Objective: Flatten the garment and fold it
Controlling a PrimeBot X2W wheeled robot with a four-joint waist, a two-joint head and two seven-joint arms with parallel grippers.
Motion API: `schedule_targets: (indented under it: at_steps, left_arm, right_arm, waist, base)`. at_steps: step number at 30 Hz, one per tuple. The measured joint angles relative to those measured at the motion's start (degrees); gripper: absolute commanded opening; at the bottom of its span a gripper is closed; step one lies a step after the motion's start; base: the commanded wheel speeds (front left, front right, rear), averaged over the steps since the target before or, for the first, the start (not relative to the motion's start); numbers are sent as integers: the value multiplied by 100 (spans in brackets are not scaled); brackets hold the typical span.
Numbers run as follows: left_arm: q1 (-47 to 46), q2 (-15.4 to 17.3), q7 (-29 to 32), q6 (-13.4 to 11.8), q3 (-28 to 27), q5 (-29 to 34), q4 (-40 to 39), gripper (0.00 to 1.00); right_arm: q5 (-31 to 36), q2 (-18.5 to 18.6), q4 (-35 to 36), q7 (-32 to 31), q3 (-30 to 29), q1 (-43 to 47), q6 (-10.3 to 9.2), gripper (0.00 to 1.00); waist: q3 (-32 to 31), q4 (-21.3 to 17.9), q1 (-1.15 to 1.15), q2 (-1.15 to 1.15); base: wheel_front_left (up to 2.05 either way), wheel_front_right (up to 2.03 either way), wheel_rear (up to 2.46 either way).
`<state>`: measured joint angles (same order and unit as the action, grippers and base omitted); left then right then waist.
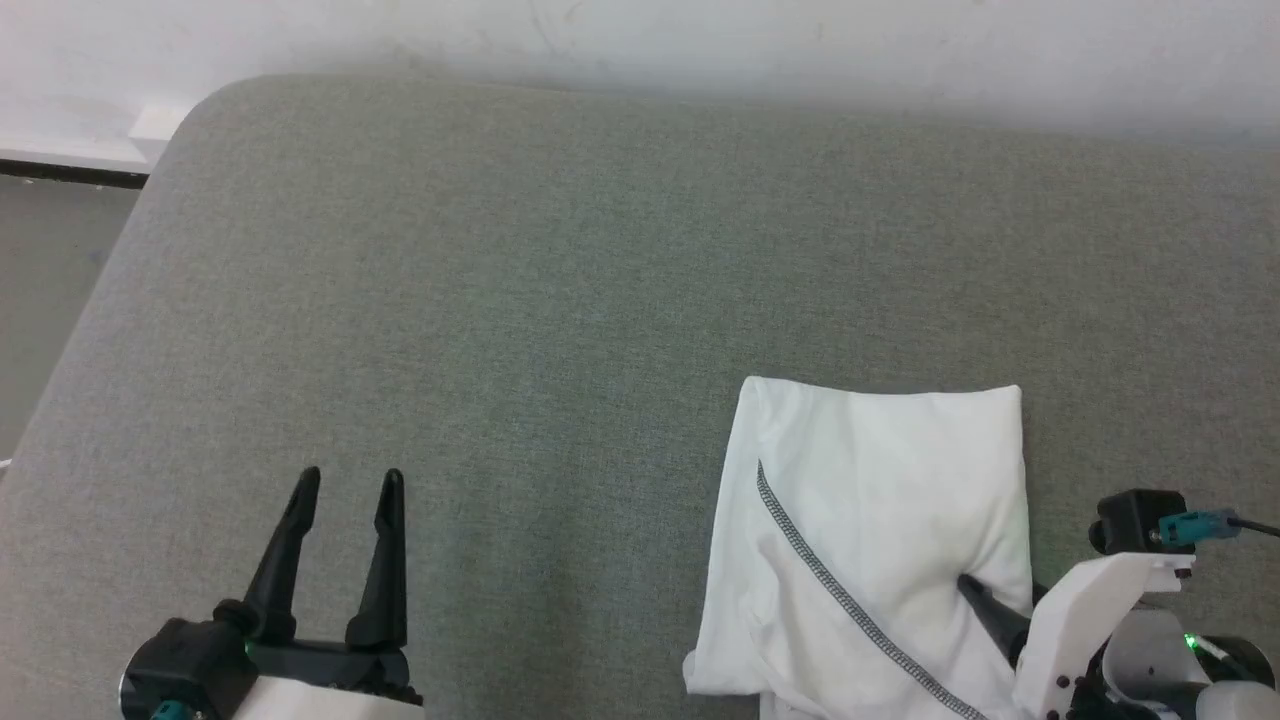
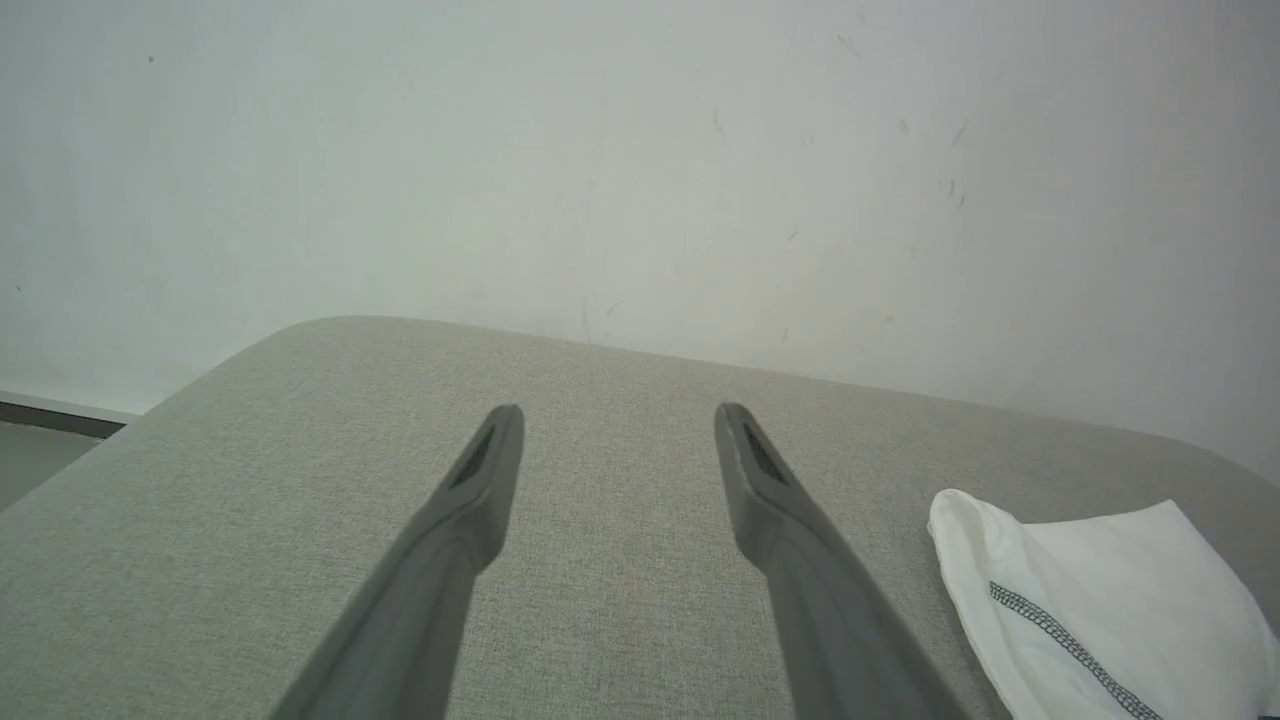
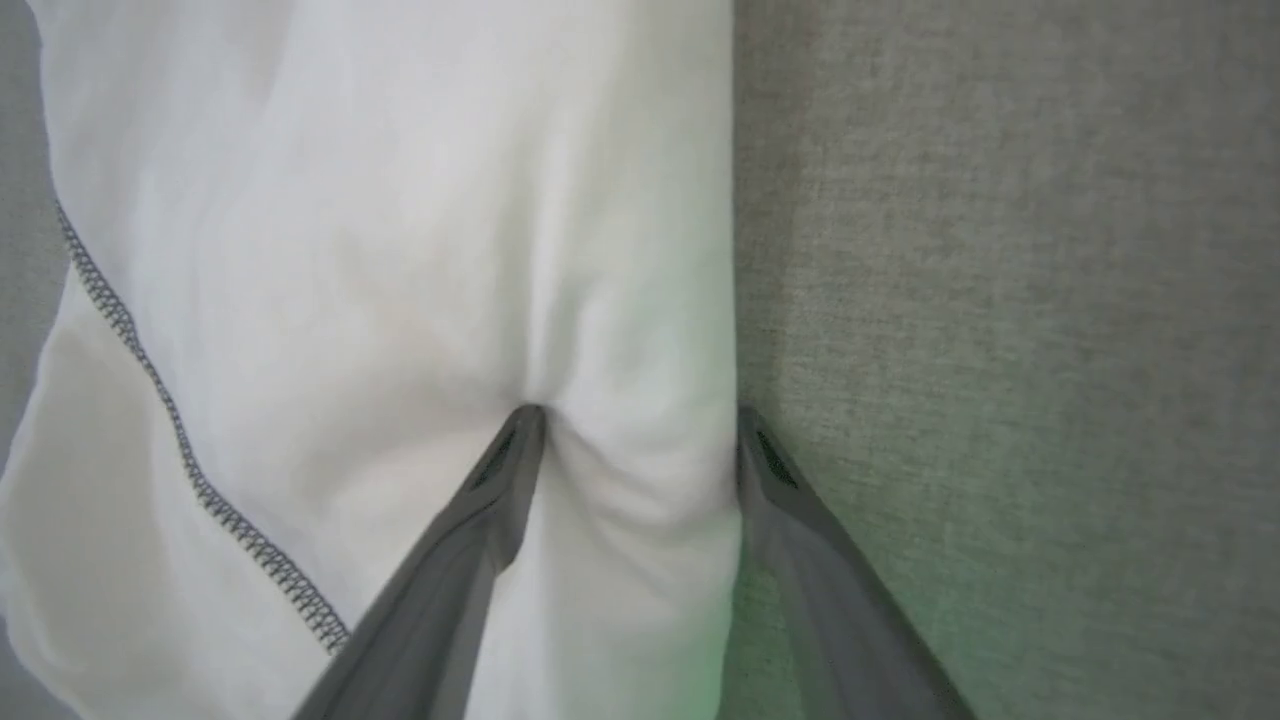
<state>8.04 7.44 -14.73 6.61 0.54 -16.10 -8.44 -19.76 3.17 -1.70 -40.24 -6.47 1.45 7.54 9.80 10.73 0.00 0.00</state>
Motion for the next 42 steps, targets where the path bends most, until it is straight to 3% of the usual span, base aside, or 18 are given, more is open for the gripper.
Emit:
schedule_targets:
  at_steps: [1, 3, 14, 20, 32, 42]
  left_arm:
    - [-2, 5, 0, 3, 16, 0, 7, 100]
    - [-12, 11, 0, 35, 59, 0, 15, 100]
    - [-32, 26, 0, 33, 149, 42, 9, 100]
    - [-42, 73, 2, 9, 165, 52, -96, 100]
    - [-172, 200, 19, -69, 177, 53, -271, 100]
    - [-397, 408, 168, -70, 192, 58, -505, 100]
  right_arm:
    - [0, 0, -71, 8, -4, -51, 0, 51]
    - [0, -1, -220, 59, -29, -154, 4, 0]
    - [80, 21, -439, 241, 99, -304, 9, 0]
    - [170, 449, -225, 21, 180, -549, 7, 0]
    - [367, 1210, -96, -292, 546, -1493, 7, 0]
    - [531, 1759, -253, -180, 946, -2282, 7, 0]
  waist:
    - [3, 8, 0, 0]
    - [-5, 16, 0, 0]
    - [-169, -102, 0, 0]
    - [-149, -361, 0, 0]
    - [2, -1257, 0, 0]
    - [217, -2107, 0, 0]
  base:
    - [0, 0, 0]
    - [0, 0, 0]
    - [0, 0, 0]
    - [0, 0, 0]
    - [0, 0, 0]
    - [0, 0, 0]
